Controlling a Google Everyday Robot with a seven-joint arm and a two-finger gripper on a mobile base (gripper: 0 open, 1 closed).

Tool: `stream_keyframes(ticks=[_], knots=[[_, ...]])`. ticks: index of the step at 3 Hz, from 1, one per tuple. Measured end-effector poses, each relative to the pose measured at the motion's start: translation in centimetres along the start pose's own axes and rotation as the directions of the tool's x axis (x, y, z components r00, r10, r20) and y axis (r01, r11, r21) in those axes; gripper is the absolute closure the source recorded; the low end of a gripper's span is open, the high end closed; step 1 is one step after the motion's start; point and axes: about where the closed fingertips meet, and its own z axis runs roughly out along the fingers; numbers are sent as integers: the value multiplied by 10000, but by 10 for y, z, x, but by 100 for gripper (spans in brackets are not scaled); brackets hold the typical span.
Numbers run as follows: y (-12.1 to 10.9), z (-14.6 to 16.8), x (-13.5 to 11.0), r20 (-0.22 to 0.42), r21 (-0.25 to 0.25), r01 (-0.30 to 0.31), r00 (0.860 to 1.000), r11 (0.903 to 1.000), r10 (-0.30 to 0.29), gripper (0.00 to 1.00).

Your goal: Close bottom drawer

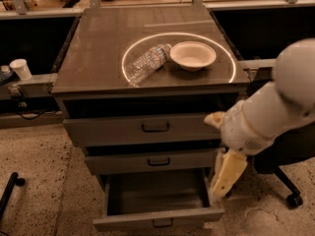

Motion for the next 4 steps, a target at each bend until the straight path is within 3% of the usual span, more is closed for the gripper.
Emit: stream_keyframes(ticks=[1,2,3,4], knots=[[26,37,16,-174,-735,-110,9998,9972,97,0],[24,38,16,-69,-870,-95,9999,9962,89,0],[32,101,50,1935,-1246,-816,9755,9888,1049,0],[23,157,73,3647,-975,-1420,9158,9851,1681,0]])
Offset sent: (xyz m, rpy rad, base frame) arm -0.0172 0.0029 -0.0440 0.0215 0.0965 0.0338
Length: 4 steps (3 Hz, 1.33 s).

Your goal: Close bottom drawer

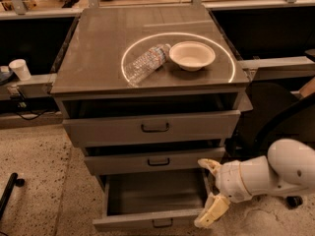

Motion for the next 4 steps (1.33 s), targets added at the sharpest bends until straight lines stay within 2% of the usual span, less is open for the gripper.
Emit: stream_keyframes(ticks=[1,2,3,4], knots=[[-15,36,23,968,242,-142,9952,9996,118,0],[-21,72,37,1657,194,-47,9862,9998,14,0],[-18,117,54,2078,-156,162,9781,9997,-126,0],[-18,117,54,2078,-156,162,9781,9997,-126,0]])
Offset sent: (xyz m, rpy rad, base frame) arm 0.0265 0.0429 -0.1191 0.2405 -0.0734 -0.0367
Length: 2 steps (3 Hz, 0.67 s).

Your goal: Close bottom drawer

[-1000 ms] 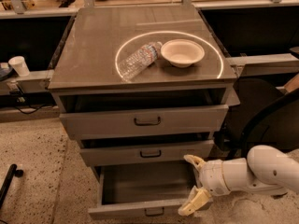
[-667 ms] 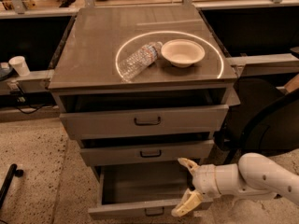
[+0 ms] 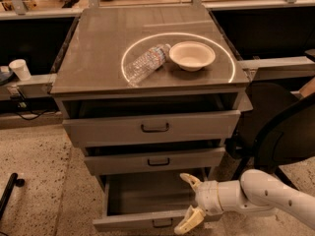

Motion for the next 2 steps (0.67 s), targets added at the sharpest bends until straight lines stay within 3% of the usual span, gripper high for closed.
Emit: stream_keyframes(ticks=[1,2], knots=[[-8,11,15,-353,337,94,9993,9994,-82,0],[-10,38,61,-1194,866,968,9891,9915,-862,0]])
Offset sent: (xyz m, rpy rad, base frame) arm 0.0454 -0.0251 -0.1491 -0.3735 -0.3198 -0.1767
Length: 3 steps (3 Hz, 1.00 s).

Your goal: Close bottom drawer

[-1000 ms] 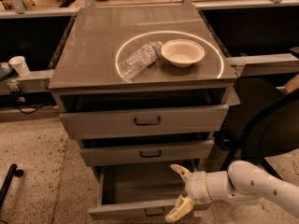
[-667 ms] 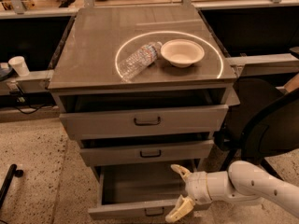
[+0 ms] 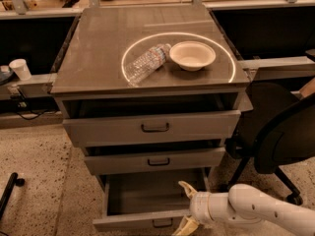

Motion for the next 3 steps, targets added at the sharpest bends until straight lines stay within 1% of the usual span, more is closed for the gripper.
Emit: stream_keyframes(ticks=[1,2,3], knots=[[-6,29,49,-780,770,1069,9918,9913,-1009,0],[-19,39,92,-973,1722,1697,9832,9703,-1547,0],[-19,39,92,-973,1722,1697,9832,9703,-1547,0]])
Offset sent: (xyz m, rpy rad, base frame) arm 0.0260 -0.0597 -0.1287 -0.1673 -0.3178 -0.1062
